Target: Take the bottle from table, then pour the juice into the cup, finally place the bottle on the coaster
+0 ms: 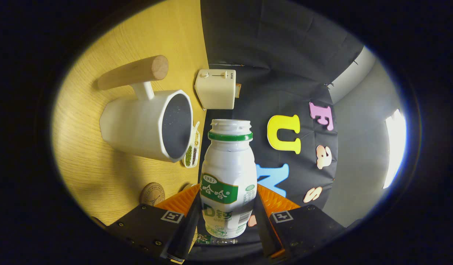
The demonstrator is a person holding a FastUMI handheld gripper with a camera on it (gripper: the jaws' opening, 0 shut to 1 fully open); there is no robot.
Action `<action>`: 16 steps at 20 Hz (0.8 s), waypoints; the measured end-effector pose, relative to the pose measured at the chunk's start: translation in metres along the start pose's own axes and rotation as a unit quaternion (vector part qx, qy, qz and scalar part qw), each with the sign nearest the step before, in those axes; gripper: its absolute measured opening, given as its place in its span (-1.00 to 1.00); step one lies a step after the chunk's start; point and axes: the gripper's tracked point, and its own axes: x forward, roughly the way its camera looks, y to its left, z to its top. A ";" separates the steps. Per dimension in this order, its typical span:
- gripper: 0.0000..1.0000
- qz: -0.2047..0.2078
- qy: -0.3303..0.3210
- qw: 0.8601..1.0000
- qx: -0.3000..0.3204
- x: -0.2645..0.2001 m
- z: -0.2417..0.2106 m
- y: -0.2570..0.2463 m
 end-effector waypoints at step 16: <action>0.45 0.036 -0.003 0.976 0.215 0.001 -0.009 -0.003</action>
